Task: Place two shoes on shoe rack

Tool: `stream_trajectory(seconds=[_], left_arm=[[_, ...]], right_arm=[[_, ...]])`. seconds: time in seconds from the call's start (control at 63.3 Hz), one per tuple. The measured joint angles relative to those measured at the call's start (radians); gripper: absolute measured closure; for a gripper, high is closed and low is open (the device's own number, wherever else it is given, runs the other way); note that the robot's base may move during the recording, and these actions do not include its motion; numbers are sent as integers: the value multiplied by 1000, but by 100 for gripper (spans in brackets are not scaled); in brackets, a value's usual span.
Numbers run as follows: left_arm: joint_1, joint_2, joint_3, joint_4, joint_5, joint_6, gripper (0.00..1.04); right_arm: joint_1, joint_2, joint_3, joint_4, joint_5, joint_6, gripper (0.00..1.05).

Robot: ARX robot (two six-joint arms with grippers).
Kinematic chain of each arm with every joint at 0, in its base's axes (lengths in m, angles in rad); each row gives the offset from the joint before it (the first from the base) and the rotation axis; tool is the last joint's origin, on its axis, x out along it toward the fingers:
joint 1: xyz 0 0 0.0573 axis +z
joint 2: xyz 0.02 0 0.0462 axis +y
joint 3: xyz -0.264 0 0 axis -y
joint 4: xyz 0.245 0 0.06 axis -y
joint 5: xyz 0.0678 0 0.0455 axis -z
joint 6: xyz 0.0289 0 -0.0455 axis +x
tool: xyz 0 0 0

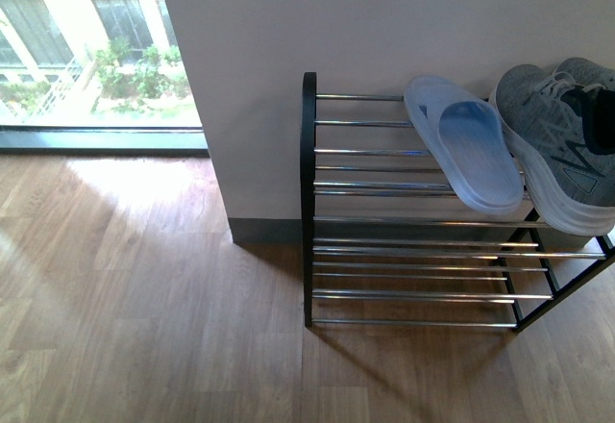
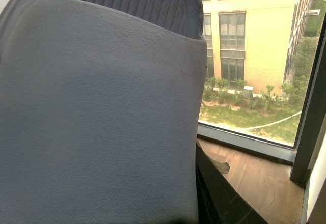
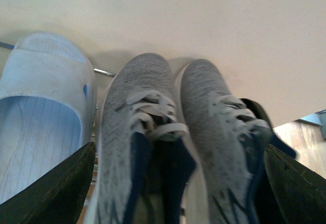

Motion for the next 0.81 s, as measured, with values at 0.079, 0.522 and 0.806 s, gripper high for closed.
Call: stream_trajectory(seconds=[0.079,0.522,0.806], left_arm=[[0,0,0,0,0,0,103],[0,0,0,0,0,0,103],[0,0,0,0,0,0,103]], right_arm=[[-50,-113,-101,178,-123,105,19],[-14,-375,-445,412,-146,312,85],[48,-562,-580,354,-83,319,103]])
